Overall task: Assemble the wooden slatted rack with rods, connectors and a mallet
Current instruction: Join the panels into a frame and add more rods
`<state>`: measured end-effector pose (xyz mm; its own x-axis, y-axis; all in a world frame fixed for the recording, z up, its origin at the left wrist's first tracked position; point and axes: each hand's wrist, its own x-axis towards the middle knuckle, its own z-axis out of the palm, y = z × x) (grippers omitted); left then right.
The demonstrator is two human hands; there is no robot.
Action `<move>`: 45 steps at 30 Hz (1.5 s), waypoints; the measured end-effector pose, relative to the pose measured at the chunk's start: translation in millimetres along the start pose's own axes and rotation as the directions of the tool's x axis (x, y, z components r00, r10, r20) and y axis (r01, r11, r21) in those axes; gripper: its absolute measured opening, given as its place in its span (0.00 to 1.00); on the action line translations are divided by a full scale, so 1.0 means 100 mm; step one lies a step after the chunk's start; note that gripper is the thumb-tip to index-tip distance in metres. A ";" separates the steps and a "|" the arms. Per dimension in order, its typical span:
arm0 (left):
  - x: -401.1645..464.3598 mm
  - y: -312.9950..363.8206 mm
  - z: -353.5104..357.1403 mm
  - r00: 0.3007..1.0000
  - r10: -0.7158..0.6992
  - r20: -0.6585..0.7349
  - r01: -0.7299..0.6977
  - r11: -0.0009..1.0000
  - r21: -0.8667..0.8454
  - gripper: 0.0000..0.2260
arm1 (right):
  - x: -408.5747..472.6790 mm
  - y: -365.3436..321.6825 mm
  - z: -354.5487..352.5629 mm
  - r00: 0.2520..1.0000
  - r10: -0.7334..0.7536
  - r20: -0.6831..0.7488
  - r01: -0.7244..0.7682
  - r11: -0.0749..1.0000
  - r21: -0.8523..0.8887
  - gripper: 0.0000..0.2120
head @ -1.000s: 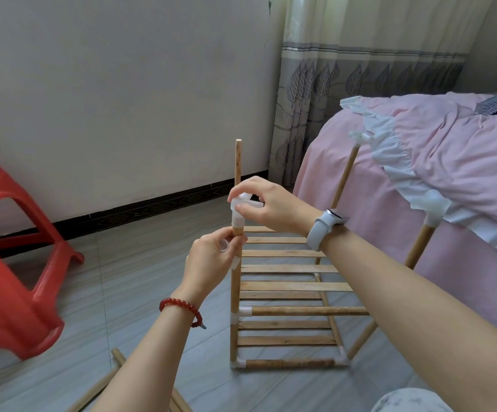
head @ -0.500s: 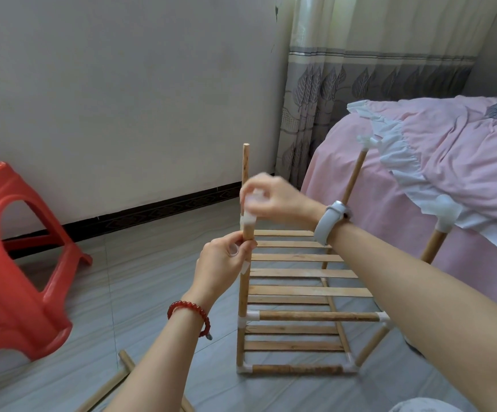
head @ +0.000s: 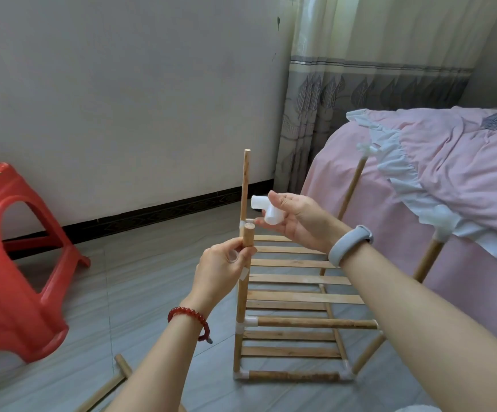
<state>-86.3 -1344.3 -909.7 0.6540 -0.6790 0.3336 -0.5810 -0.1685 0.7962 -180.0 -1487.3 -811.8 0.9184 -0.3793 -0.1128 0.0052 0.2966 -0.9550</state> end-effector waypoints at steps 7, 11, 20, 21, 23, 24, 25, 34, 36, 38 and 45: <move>0.03 0.00 0.03 1.000 -0.002 -0.028 0.001 1.000 -0.009 0.05 | 0.01 0.02 0.10 0.942 -0.332 -0.048 0.244 0.778 -0.580 0.08; 0.03 -0.03 0.01 1.000 -0.004 -0.023 0.003 1.000 -0.012 0.04 | 0.03 -0.01 0.12 0.849 -0.513 0.127 0.364 0.395 -0.844 0.07; 0.02 0.01 0.00 1.000 0.000 -0.011 0.000 1.000 0.000 0.04 | -0.02 0.10 0.20 0.802 -0.544 0.248 0.307 0.017 -0.952 0.22; 0.02 0.02 0.00 1.000 -0.001 -0.013 0.001 1.000 0.000 0.04 | -0.02 0.11 0.21 0.809 -0.529 0.256 0.290 -0.019 -0.957 0.23; 0.02 0.01 -0.01 1.000 -0.005 -0.009 0.005 1.000 -0.004 0.04 | -0.03 0.10 0.22 0.822 -0.499 0.274 0.279 -0.066 -0.958 0.23; 0.01 0.01 -0.02 1.000 -0.009 -0.002 0.009 1.000 -0.009 0.04 | -0.03 0.08 0.21 0.828 -0.487 0.277 0.282 -0.065 -0.957 0.21; 0.00 0.01 -0.02 1.000 -0.013 0.006 0.013 1.000 -0.016 0.04 | -0.03 0.07 0.21 0.832 -0.483 0.272 0.285 -0.048 -0.957 0.20; 0.03 0.03 -0.05 0.999 -0.026 -0.023 0.026 1.000 -0.004 0.05 | 0.02 0.24 0.34 0.856 -0.497 0.144 0.247 0.149 -0.957 0.16; 0.02 0.05 -0.06 0.999 -0.028 -0.022 0.028 1.000 0.000 0.04 | 0.01 0.22 0.34 0.861 -0.478 0.176 0.256 0.109 -0.960 0.17; -0.01 0.08 -0.04 0.999 -0.046 -0.016 0.046 0.999 -0.014 0.04 | 0.00 0.23 0.31 0.873 -0.435 0.221 0.299 0.118 -0.947 0.16; -0.20 0.29 0.01 0.996 -0.020 0.088 0.019 1.000 0.015 0.06 | -0.24 0.04 0.05 0.913 -0.197 0.359 0.400 0.250 -0.882 0.16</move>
<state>-116.2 -1336.2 -893.4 0.6206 -0.7355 0.2716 -0.5755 -0.1920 0.7950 -200.6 -1472.7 -811.6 0.9789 -0.0902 0.1832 0.0201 -0.8502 -0.5261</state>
